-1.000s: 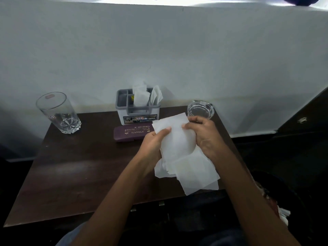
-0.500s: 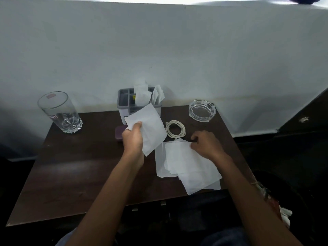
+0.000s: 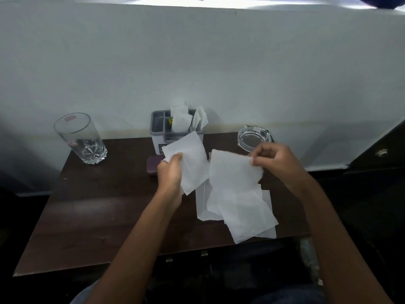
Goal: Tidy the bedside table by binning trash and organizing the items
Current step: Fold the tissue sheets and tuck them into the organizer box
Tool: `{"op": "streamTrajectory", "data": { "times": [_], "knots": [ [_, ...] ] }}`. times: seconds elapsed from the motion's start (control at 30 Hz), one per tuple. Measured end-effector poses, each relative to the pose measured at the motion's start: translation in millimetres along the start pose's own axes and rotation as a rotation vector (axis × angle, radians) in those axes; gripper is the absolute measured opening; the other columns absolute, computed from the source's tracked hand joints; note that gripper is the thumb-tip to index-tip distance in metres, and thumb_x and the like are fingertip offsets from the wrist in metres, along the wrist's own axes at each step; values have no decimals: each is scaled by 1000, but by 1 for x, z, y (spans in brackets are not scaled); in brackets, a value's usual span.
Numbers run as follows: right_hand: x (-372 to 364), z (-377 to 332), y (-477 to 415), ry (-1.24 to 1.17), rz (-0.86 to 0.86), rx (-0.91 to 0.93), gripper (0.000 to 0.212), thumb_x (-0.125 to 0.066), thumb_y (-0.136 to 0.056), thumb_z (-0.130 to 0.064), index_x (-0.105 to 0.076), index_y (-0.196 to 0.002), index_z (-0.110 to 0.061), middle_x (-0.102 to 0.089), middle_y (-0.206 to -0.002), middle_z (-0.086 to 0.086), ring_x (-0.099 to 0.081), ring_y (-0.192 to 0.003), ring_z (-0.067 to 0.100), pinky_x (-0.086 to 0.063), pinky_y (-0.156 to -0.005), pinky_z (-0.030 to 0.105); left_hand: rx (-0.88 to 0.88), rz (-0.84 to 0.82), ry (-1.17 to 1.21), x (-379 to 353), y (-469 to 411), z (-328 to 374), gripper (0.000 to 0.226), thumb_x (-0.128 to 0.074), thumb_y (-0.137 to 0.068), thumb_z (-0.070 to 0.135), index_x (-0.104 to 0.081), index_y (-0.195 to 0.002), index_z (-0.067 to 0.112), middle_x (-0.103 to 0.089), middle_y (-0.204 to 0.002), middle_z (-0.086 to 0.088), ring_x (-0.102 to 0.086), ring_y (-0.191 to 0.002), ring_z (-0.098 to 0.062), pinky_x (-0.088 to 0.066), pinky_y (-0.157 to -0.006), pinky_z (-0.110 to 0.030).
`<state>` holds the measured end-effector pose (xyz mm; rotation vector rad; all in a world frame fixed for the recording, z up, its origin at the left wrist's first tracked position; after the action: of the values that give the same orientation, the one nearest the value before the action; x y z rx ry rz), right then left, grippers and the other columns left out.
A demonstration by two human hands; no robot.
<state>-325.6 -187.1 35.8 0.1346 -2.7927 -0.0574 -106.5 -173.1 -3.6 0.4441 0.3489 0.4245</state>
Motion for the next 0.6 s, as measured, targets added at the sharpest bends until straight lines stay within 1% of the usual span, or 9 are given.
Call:
{"op": "streamTrajectory", "data": {
  "times": [0.1, 0.13, 0.2, 0.27, 0.33, 0.4, 0.47, 0.53, 0.6],
  "knots": [
    [2, -25, 3, -206, 5, 87, 20, -62, -65, 0, -58, -58, -18, -57, -56, -4, -48, -55, 10, -38, -54, 17, 97, -99, 42, -6, 3, -7, 8, -52, -94, 20, -53, -99, 13, -61, -86, -3, -60, -76, -20, -52, -76, -40],
    [1, -32, 4, -263, -1, 108, 20, -59, -64, -1, -58, -57, -19, -56, -55, -4, -47, -54, 10, -37, -53, 18, 127, -134, 63, -9, 4, -9, 13, -52, -94, 19, -54, -104, 12, -63, -89, -4, -62, -79, -21, -53, -75, -40],
    [-2, -42, 6, -348, -1, 136, 21, -57, -65, 0, -58, -58, -20, -51, -59, 2, -44, -59, 15, -35, -57, 25, 185, -201, 122, -13, 6, -13, 21, -52, -94, 18, -57, -112, 9, -66, -94, -6, -64, -83, -23, -53, -75, -41],
    [-7, -53, 8, -450, -9, 161, 21, -56, -68, 1, -56, -60, -19, -48, -60, 2, -42, -61, 17, -34, -57, 28, 245, -251, 210, -18, 8, -17, 20, -51, -94, 16, -59, -111, 8, -68, -94, -8, -64, -83, -23, -52, -78, -42],
    [-15, -63, 7, -588, -8, 177, 22, -53, -71, 2, -54, -62, -17, -49, -59, -2, -44, -60, 14, -37, -56, 26, 321, -289, 289, -23, 13, -20, 19, -50, -94, 17, -60, -108, 8, -68, -100, -10, -64, -84, -25, -53, -74, -42],
    [-24, -64, 5, -700, 66, 134, 25, -51, -75, 4, -52, -62, -17, -50, -60, -1, -46, -59, 15, -40, -54, 24, 363, -317, 347, -27, 16, -21, 28, -49, -95, 20, -58, -118, 7, -65, -116, -13, -64, -90, -27, -56, -68, -42],
    [-34, -56, 2, -737, 183, 41, 27, -52, -77, 5, -51, -62, -17, -50, -60, 0, -47, -59, 16, -41, -54, 24, 383, -331, 405, -29, 17, -19, 34, -47, -95, 22, -55, -125, 8, -64, -121, -13, -64, -91, -28, -57, -66, -41],
    [-46, -43, -1, -747, 247, -72, 29, -51, -79, 6, -49, -62, -17, -51, -64, 1, -49, -62, 17, -41, -55, 24, 379, -348, 439, -29, 19, -17, 34, -46, -95, 24, -56, -124, 8, -67, -112, -12, -64, -88, -27, -55, -75, -42],
    [-55, -30, -1, -750, 270, -177, 29, -49, -80, 7, -48, -62, -16, -52, -67, 3, -50, -63, 18, -41, -56, 24, 349, -378, 468, -30, 21, -14, 35, -44, -95, 25, -59, -121, 8, -70, -101, -11, -67, -84, -25, -56, -73, -38]
  ]
}}
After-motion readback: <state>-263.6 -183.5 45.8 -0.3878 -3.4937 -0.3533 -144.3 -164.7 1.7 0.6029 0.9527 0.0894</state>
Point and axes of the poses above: each hand's wrist, its own y-axis away from the middle knuckle, its own x-axis out of the back of the hand, z = x × y, the point moved 3 cm from there along -y, towards the middle knuckle
